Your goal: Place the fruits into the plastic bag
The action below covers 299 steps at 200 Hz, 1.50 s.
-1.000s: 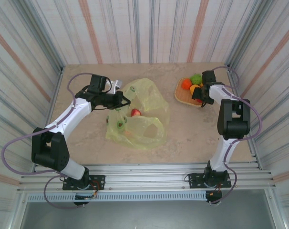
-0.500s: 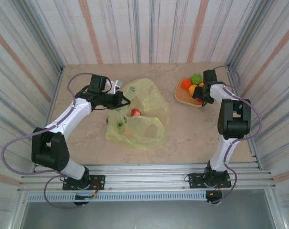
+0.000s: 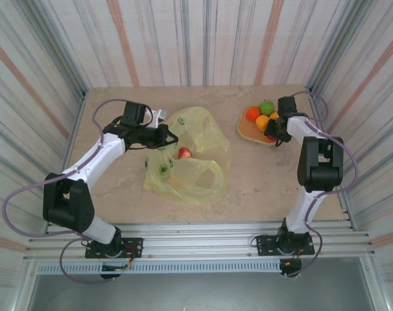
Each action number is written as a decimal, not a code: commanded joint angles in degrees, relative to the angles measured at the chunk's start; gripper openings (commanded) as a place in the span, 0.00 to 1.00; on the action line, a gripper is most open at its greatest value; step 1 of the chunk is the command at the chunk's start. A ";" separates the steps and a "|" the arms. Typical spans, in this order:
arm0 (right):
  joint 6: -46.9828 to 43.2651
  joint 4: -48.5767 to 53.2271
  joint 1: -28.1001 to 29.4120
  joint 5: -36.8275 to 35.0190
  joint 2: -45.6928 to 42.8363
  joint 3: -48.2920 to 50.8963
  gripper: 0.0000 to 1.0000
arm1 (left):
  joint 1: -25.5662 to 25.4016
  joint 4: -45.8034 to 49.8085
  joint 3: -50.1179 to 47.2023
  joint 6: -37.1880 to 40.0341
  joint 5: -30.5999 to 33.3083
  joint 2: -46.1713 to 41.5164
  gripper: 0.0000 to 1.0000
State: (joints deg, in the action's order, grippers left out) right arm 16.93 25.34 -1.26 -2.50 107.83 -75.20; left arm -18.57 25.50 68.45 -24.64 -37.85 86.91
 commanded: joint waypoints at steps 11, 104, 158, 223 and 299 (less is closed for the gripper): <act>0.91 -1.10 -0.25 2.64 -8.22 4.45 0.53 | -0.94 1.23 1.79 1.48 2.99 1.44 0.00; 1.55 -1.89 7.14 13.65 -30.74 14.72 0.47 | -1.96 12.56 20.54 12.75 13.95 7.80 0.00; 2.22 -2.79 16.69 19.25 -37.28 15.88 0.46 | -2.00 17.32 28.70 17.57 9.15 11.95 0.00; 1.32 -4.86 27.85 22.15 -36.81 19.19 0.45 | -2.16 12.74 22.03 15.81 5.39 9.37 0.00; 2.26 -12.75 31.49 24.48 -35.01 28.77 0.44 | -2.17 7.86 16.63 17.60 -0.76 7.79 0.00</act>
State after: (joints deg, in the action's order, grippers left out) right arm 17.96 17.56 28.99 19.49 71.42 -48.12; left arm -20.38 33.95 85.71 -9.89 -36.05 97.47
